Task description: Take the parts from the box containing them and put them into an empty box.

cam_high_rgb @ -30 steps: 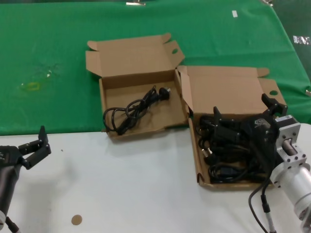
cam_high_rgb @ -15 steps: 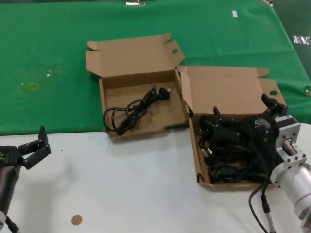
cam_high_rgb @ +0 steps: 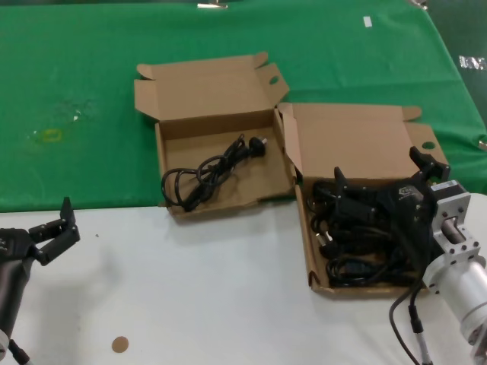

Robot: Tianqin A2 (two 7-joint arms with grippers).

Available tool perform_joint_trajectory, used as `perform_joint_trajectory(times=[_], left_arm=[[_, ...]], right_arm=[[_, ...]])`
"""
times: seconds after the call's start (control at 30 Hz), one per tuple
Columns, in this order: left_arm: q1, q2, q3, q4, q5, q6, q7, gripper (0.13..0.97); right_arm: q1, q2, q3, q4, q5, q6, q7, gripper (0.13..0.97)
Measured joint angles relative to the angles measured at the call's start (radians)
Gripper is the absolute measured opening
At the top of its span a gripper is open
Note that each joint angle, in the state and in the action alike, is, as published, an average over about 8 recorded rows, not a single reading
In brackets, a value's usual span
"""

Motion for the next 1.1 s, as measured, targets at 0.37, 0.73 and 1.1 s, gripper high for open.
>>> perform_joint_trajectory(times=[0.37,0.73,1.1], left_arm=[[0.0,0.0,0.0,0.0,0.0,0.0,0.0,0.966],[0.0,0.0,0.0,0.0,0.0,0.0,0.0,0.966],[0.0,0.0,0.0,0.0,0.0,0.0,0.0,0.966]], right_arm=[[0.0,0.0,0.0,0.0,0.0,0.0,0.0,0.966],[0.0,0.0,0.0,0.0,0.0,0.0,0.0,0.966],[0.0,0.0,0.0,0.0,0.0,0.0,0.0,0.966]])
